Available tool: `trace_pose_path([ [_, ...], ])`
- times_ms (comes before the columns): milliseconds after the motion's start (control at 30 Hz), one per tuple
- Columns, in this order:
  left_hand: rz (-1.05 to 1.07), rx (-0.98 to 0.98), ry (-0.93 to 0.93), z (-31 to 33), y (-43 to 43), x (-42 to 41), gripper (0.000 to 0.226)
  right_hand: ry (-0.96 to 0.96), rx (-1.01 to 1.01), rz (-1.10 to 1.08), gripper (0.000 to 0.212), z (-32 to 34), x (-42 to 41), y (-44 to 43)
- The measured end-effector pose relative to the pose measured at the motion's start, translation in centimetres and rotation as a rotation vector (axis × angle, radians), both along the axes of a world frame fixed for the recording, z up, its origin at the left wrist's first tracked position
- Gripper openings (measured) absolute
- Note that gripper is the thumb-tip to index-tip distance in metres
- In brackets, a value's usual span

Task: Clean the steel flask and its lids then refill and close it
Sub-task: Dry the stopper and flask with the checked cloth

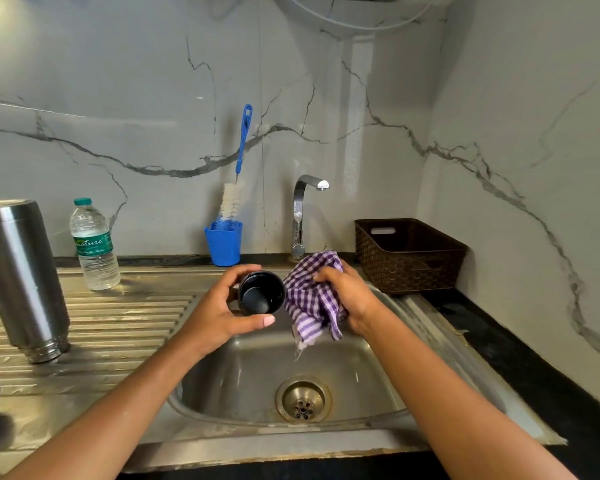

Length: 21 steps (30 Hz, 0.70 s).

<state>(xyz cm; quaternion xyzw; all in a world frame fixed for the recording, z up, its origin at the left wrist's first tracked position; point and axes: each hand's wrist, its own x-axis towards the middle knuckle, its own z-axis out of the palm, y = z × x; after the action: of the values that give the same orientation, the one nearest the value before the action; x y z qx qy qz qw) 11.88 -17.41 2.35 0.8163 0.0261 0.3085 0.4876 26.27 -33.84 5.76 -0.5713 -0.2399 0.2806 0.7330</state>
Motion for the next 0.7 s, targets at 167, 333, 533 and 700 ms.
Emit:
trace_pose_path([
  [167,-0.066,-0.14,0.037,0.6,0.0,-0.4,0.091,-1.03,-0.024,-0.188,0.034,0.3,-0.6,-0.3],
  [333,-0.177,-0.352,0.101,1.0,-0.2,-0.7,0.093,-1.297,0.071,-0.308,0.044,-0.4,-1.9,0.4],
  [533,-0.138,-0.48,0.019,1.3,-0.6,-0.5,0.091,-1.776,-0.133,-0.207,0.045,-1.8,-1.7,1.8],
  [700,-0.042,-0.465,-0.051,1.1,-0.1,-0.5,0.094,-1.696,-0.293,-0.082,0.039,-0.6,-1.4,1.1],
])
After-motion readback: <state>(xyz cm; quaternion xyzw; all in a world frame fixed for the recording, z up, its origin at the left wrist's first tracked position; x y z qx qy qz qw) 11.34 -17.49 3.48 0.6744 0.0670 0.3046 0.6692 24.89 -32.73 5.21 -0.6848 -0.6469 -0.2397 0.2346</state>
